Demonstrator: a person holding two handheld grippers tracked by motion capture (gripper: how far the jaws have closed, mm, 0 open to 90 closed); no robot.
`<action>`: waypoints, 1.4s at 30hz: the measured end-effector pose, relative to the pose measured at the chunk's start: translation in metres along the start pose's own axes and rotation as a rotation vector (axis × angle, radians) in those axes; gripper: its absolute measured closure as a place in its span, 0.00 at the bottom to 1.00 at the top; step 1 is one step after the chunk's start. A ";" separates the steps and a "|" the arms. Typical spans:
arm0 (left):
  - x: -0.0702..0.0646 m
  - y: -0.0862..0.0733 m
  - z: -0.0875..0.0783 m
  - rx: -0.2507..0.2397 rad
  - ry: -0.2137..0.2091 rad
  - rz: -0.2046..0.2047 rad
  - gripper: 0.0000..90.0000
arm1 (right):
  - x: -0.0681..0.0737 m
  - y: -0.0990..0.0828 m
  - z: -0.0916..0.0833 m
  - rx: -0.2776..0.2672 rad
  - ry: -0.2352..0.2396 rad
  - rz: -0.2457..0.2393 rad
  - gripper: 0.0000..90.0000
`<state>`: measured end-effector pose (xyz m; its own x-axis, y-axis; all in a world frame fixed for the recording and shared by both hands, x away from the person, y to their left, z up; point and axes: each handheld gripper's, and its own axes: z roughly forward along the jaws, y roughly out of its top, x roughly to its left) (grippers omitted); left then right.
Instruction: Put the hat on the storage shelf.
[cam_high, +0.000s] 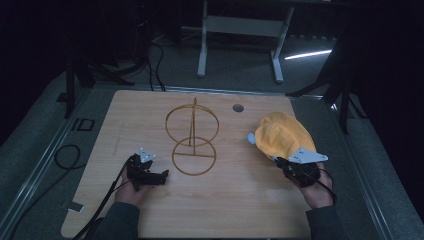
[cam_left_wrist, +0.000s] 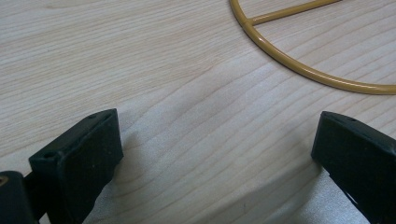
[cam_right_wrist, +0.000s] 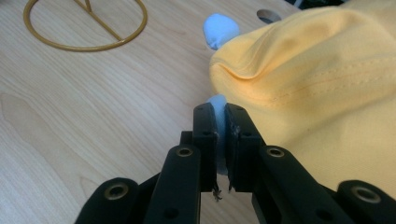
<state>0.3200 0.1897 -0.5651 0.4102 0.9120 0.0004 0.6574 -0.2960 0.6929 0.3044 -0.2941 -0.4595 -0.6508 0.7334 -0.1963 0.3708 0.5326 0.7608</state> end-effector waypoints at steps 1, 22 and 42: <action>0.000 0.000 0.000 0.000 0.000 0.000 0.02 | 0.000 0.002 -0.002 -0.003 -0.002 -0.006 0.93; 0.000 0.000 0.000 0.000 0.000 -0.001 0.02 | -0.008 0.027 -0.037 -0.170 0.120 0.075 0.93; 0.000 0.000 0.000 0.002 -0.001 0.000 0.02 | -0.012 0.016 -0.036 -0.026 0.085 0.013 0.70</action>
<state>0.3200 0.1898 -0.5650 0.4107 0.9118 0.0001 0.6583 -0.2966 0.6918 0.2945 -0.3098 -0.4232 -0.7005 0.7010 -0.1340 0.3631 0.5116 0.7787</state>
